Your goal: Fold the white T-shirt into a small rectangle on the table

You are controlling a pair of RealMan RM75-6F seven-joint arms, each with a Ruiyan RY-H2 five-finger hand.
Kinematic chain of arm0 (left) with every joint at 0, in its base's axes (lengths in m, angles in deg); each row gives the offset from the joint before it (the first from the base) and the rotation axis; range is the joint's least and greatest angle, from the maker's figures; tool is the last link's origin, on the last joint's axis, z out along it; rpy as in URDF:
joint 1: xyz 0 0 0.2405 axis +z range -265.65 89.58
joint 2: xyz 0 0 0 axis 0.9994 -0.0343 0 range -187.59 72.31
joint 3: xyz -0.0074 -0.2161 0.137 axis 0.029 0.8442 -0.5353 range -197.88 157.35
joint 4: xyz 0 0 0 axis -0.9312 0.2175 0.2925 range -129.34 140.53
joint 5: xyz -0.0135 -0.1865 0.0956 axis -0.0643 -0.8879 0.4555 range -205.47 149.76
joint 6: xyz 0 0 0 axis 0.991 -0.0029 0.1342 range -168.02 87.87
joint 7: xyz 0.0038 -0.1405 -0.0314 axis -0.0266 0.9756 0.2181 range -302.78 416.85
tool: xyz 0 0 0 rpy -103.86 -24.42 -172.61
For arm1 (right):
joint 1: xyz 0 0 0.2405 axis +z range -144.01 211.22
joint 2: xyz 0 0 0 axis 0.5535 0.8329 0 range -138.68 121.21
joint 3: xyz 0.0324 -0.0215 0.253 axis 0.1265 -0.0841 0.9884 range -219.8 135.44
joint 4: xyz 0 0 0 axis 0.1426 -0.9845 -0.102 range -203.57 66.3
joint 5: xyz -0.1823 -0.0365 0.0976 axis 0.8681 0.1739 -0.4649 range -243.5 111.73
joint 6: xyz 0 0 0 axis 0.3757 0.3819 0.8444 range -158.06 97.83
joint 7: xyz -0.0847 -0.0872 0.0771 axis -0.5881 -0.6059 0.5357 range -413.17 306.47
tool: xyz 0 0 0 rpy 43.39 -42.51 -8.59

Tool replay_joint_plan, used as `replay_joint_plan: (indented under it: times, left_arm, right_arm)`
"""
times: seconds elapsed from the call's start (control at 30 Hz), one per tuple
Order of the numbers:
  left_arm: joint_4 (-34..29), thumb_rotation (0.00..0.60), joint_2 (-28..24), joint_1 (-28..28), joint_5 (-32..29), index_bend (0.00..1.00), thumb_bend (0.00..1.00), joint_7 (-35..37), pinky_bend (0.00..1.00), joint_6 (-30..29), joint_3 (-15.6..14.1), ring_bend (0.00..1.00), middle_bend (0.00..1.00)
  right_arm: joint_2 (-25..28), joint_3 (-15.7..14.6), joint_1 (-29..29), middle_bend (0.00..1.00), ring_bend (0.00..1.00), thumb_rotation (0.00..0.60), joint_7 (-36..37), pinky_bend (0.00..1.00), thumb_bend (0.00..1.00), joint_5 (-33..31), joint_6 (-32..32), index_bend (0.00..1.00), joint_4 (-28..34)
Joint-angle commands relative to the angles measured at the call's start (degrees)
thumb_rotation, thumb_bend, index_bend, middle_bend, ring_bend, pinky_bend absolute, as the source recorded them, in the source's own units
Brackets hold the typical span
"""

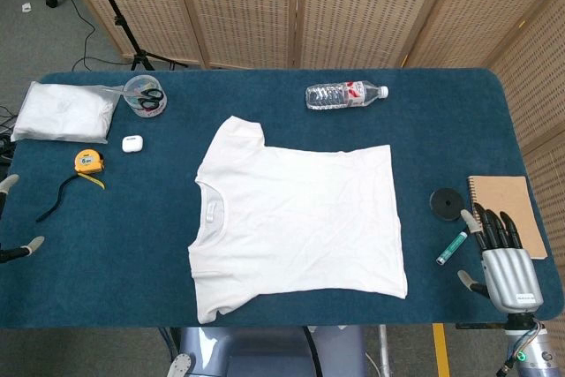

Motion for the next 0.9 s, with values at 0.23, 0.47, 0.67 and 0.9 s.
replay_joint_plan:
  times: [0.23, 0.47, 0.67, 0.9]
  left_arm:
    - [-0.76, 0.6, -0.37, 0.82, 0.67, 0.0, 0.0, 0.43, 0.0, -1.52, 0.29, 0.0, 0.0]
    - [-0.73, 0.6, -0.7, 1.0, 0.53, 0.0, 0.0, 1.08, 0.0, -1.28, 0.47, 0.0, 0.0]
    - [-0.6, 0.6, -0.75, 0.87, 0.14, 0.0, 0.0, 1.24, 0.0, -0.63, 0.64, 0.0, 0.0]
    - [-0.47, 0.6, -0.73, 0.97, -0.24, 0.0, 0.0, 1.27, 0.0, -0.49, 0.8, 0.0, 0.0]
  right_arm:
    - [-9.08, -4.63, 1.48, 0.0, 0.0, 0.6, 3.8, 0.0, 0.0, 6.58, -2.36, 0.24, -13.02]
    - [-11.04, -5.57, 1.79, 0.04, 0.0, 0.6, 3.14, 0.0, 0.0, 7.89, -2.33, 0.36, -15.25]
    - [-12.18, -6.41, 2.45, 0.05, 0.0, 0.6, 2.95, 0.0, 0.0, 8.84, -3.19, 0.39, -16.19]
    - [-12.69, -7.43, 3.31, 0.05, 0.0, 0.6, 2.48, 0.0, 0.01, 8.71, -5.81, 0.39, -15.03]
